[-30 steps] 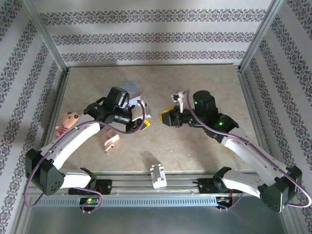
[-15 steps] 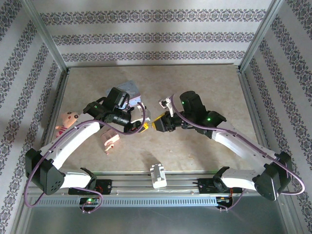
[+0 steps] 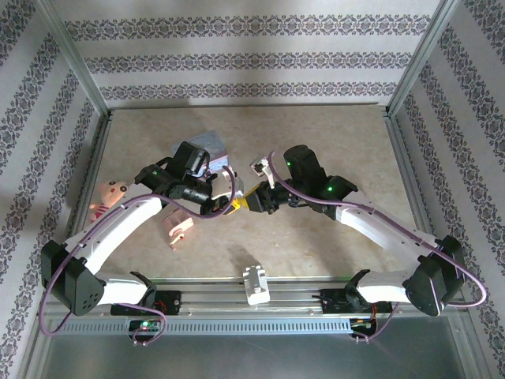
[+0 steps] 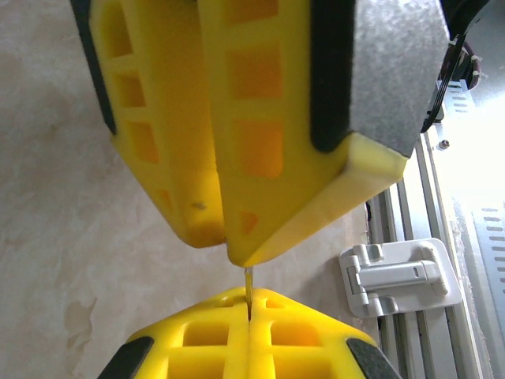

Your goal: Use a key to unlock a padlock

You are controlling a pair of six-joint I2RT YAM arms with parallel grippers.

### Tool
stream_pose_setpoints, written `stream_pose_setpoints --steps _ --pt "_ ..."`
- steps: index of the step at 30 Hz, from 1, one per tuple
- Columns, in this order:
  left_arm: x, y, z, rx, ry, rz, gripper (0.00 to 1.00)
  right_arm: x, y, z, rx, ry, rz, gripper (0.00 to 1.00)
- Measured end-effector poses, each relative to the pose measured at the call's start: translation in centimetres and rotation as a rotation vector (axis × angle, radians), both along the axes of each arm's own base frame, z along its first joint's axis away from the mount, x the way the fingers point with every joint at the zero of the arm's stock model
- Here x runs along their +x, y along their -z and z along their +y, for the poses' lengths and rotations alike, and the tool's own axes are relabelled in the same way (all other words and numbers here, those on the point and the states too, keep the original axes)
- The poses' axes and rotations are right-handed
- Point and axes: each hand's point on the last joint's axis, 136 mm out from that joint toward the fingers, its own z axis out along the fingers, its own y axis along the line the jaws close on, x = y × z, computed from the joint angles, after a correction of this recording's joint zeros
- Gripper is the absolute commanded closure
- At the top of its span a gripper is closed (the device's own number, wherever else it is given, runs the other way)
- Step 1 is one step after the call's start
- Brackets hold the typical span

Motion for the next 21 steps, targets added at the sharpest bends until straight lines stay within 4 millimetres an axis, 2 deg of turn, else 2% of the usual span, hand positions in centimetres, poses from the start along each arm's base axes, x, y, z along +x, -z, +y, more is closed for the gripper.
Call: stream_pose_setpoints --steps 8,10,15,21 --pt "0.0 -0.1 0.0 0.0 -0.002 -0.003 1.0 0.0 -0.3 -0.1 0.004 0.003 -0.011 1.0" --pt "0.0 -0.4 0.1 -0.006 -0.007 -0.009 1.0 -0.1 -0.5 -0.2 0.01 0.006 -0.021 1.0" --pt "0.1 -1.6 0.1 -0.051 -0.044 -0.044 0.69 0.3 -1.1 -0.8 0.043 0.033 -0.059 1.0" --pt "1.1 -3.6 0.5 -0.18 -0.184 -0.138 0.61 2.0 -0.4 -3.0 0.091 0.171 -0.059 1.0"
